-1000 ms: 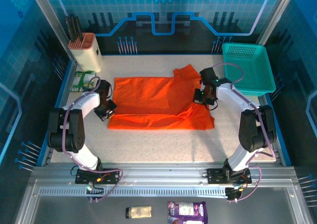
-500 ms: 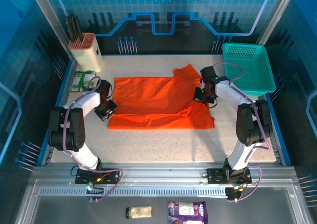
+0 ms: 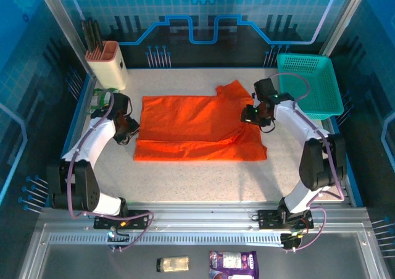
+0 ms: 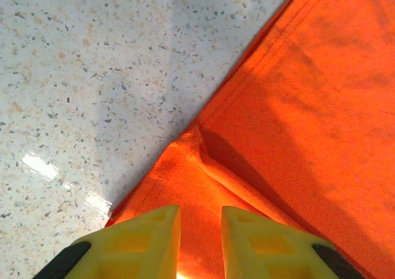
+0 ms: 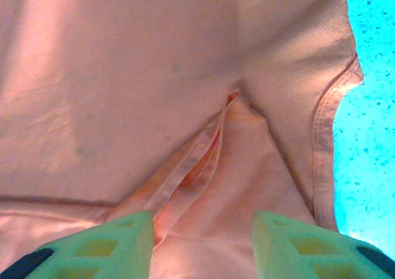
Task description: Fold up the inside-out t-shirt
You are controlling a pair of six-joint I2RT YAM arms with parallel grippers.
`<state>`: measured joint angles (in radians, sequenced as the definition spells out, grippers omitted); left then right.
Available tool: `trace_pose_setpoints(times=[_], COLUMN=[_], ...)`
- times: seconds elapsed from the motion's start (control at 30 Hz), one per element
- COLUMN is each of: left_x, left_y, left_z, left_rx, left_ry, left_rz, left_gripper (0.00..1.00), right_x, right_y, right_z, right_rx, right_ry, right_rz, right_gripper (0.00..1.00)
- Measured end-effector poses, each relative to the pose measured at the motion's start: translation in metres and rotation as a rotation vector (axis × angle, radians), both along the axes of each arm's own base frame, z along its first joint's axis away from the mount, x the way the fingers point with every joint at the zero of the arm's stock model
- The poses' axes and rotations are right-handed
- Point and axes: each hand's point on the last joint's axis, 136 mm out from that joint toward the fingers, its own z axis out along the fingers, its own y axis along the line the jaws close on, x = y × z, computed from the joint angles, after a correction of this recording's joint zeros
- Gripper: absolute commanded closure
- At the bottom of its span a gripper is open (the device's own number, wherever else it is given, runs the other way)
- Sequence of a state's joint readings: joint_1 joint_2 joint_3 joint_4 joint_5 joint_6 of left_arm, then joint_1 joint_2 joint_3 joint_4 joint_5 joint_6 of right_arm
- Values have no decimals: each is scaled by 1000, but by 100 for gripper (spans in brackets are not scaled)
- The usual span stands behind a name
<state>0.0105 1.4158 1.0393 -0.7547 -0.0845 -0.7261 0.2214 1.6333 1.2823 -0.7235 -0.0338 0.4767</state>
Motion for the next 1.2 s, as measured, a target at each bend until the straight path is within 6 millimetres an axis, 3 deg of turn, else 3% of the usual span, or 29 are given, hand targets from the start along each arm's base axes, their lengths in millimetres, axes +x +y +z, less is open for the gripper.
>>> trace_pose_setpoints(times=[0.1,0.17,0.23,0.3,0.47,0.63,0.73,0.97,1.2], left_x=[-4,-8,-10,-11,-23,-37,-37,-41,-67], left_y=[-11,-26,-42,-52,-52,-34,-32,-32,-34], left_z=[-3,-11,-24,-38,-75,-98,-98,-98,-96], left_rx=[-18,-40,-78,-106,-122,-175,-212,-227,-243], left_ry=[5,33,68,101,197,233,217,160,159], left_rz=[-31,-66,-94,-105,-81,0,21,19,41], left_gripper=[76,77,77,78,78,78,78,78,78], right_x=[-14,-27,-41,-54,-65,-73,-81,-93,-126], right_y=[8,15,22,28,30,-1,-15,-19,-27], right_z=[4,-4,-17,-28,-52,-84,-95,-94,-91], right_rx=[59,105,150,193,263,266,281,292,258], right_ry=[7,43,93,143,205,266,294,266,285], right_rz=[31,55,75,84,75,-48,-117,-159,-209], right_gripper=[41,33,15,13,12,12,11,11,13])
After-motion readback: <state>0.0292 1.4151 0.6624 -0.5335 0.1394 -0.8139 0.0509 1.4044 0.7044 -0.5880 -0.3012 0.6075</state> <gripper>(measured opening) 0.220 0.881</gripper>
